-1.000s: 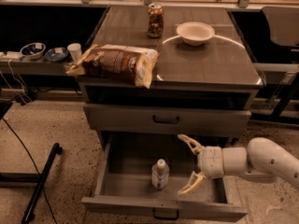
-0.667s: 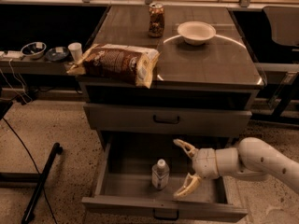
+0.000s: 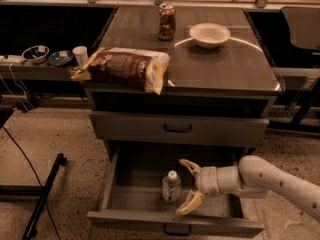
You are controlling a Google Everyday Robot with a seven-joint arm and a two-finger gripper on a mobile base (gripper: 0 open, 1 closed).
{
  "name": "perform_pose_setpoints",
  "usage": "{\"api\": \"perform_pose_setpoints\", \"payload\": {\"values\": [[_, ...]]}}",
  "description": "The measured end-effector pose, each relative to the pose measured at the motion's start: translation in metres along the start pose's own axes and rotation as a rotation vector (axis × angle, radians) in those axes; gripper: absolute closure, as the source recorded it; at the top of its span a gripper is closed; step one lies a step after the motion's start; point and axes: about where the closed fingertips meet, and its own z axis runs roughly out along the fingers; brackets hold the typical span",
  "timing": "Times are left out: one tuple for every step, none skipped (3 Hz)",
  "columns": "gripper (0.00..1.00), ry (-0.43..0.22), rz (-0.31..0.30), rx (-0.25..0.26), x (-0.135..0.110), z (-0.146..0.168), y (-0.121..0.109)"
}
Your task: Pick blue plastic bottle from middle drawer and place on counter
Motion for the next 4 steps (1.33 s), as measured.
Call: {"api": "perform_pose_setpoints", "payload": {"values": [[0.00,-0.009,0.053,0.029,0.022,0.017,-0.009],[0.19,-0.035,0.098,0.073,0.036,0.033,-0.016],[0.42,-0.085,0.111,0.102,0.034,0.047,-0.021],[0.66,-0.140,0.105,0.108,0.024,0.059,-0.022]]}}
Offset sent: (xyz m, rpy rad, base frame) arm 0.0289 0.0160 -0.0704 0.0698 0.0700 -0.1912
